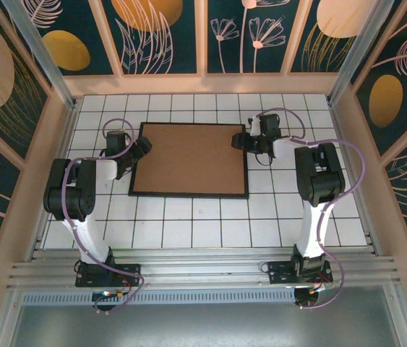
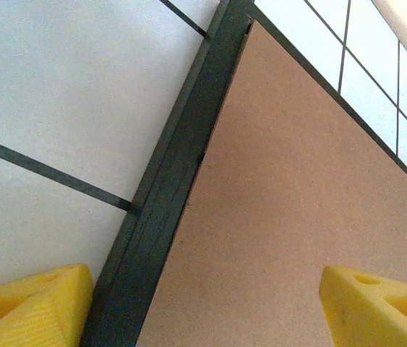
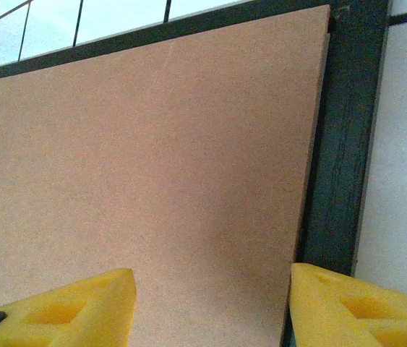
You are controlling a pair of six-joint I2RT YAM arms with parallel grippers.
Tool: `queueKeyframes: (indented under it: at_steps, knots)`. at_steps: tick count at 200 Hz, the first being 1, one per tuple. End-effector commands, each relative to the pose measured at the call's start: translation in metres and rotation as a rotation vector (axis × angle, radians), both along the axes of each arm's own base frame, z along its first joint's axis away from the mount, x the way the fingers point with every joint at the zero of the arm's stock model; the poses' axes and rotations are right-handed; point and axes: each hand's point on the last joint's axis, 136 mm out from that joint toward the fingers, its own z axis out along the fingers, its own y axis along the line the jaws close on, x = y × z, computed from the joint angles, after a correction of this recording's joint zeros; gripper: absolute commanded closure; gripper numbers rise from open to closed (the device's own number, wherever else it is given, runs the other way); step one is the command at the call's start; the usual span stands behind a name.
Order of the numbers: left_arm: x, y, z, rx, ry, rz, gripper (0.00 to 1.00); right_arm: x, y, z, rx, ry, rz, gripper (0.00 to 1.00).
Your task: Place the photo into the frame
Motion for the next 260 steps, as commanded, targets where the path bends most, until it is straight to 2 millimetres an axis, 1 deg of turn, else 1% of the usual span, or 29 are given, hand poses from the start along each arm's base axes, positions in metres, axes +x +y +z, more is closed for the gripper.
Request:
queueKeyframes:
  at_steps: [1, 52, 86, 109, 126, 153, 171, 201, 217, 246, 260]
  knots:
    - [-0.01, -0.013, -0.015, -0.038, 0.048, -0.033, 0.18, -0.025, 0.022, 0.013, 0.087, 0.047, 0.071, 0.43]
    - [-0.011, -0.013, -0.017, -0.04, 0.051, -0.032, 0.18, -0.028, 0.018, 0.009, 0.066, 0.065, 0.061, 0.43]
    - [-0.01, -0.012, -0.016, -0.038, 0.049, -0.025, 0.18, -0.032, 0.019, 0.012, 0.058, 0.077, 0.072, 0.43]
    - [-0.01, -0.012, -0.016, -0.042, 0.047, -0.026, 0.18, -0.036, 0.019, 0.006, 0.033, 0.114, 0.072, 0.42]
    - [-0.01, -0.012, -0.016, -0.042, 0.049, -0.026, 0.18, -0.039, 0.018, 0.0, -0.004, 0.143, 0.073, 0.4]
    - [-0.01, -0.013, -0.016, -0.045, 0.047, -0.027, 0.18, -0.038, 0.018, -0.004, -0.075, 0.15, 0.069, 0.38]
    - [-0.01, -0.012, -0.016, -0.042, 0.047, -0.023, 0.18, -0.034, 0.009, -0.007, -0.178, 0.144, 0.042, 0.35]
    - [-0.011, -0.006, -0.016, -0.013, 0.051, -0.004, 0.17, -0.027, -0.011, 0.009, -0.284, 0.086, -0.012, 0.32]
    - [-0.009, -0.002, -0.014, 0.008, 0.048, 0.01, 0.16, -0.026, -0.016, 0.017, -0.301, 0.062, -0.023, 0.31]
    - [-0.006, 0.001, -0.011, 0.027, 0.042, 0.019, 0.14, -0.024, -0.019, 0.02, -0.293, 0.05, -0.038, 0.27]
    - [-0.005, 0.001, -0.01, 0.031, 0.04, 0.019, 0.14, -0.021, -0.015, 0.024, -0.263, 0.025, -0.031, 0.26]
